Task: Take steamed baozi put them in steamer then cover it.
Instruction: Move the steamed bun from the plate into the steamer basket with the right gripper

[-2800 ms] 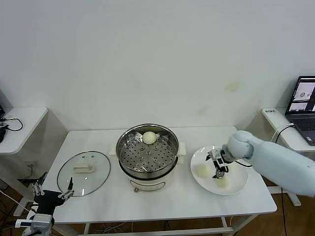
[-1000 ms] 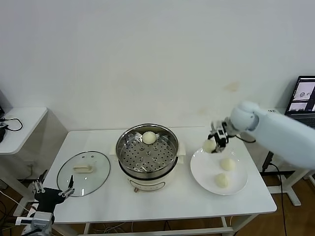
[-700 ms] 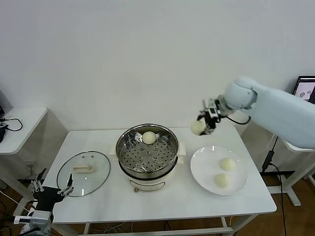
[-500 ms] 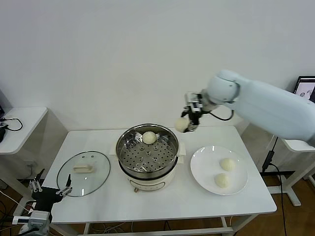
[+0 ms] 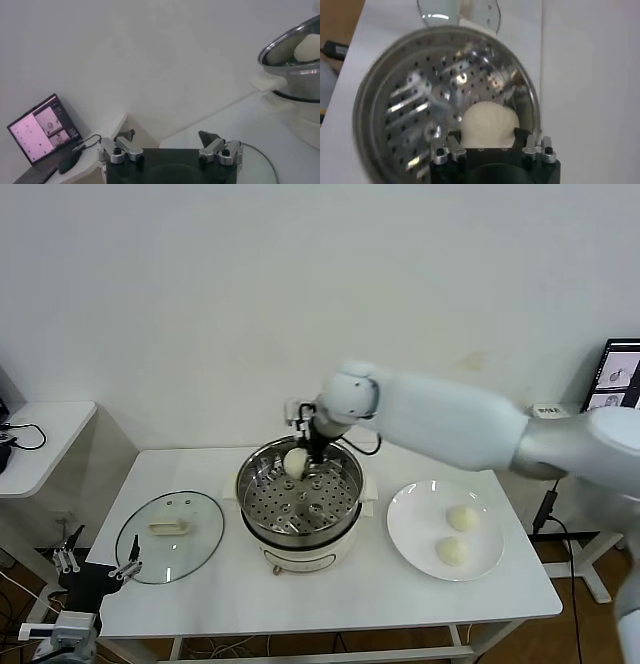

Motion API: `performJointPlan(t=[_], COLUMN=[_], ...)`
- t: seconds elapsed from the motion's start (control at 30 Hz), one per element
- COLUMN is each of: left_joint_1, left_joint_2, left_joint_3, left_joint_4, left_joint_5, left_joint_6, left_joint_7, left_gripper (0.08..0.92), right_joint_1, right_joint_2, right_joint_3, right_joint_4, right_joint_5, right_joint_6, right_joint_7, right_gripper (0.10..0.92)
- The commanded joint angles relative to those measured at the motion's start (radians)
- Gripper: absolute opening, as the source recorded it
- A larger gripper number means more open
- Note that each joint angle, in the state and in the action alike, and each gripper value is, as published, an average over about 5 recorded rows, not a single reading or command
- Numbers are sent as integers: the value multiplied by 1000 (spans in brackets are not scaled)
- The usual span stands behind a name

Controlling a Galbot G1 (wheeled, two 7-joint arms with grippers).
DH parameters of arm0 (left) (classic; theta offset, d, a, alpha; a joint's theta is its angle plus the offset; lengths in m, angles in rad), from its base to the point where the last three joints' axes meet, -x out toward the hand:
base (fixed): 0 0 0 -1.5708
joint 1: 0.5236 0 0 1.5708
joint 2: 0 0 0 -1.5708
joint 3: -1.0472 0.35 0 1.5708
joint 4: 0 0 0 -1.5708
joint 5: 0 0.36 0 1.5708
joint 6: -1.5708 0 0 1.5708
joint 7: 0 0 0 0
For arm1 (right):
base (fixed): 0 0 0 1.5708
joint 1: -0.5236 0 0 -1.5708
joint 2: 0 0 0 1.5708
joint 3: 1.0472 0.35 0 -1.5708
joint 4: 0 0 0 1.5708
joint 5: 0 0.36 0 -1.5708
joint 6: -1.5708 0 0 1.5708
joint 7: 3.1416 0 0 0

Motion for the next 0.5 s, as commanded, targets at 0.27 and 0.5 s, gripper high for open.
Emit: performJointPlan(t=[0.27, 0.5], left_joint_1=[1, 0], left_joint_2=[0, -1], left_joint_3=[-8, -7], left_joint_4=[0, 5], left_joint_5=[0, 0], left_joint_6=[-3, -6], left_joint_7=[-1, -1], left_gripper=[823, 823], right_joint_1=[-118, -127], right_joint_2=[229, 237], right_joint_3=[10, 11], right_joint_4=[-200, -215], right_joint_5=[5, -15], right_joint_6=[-70, -82], right_joint_7=[107, 95], right_gripper=[662, 662])
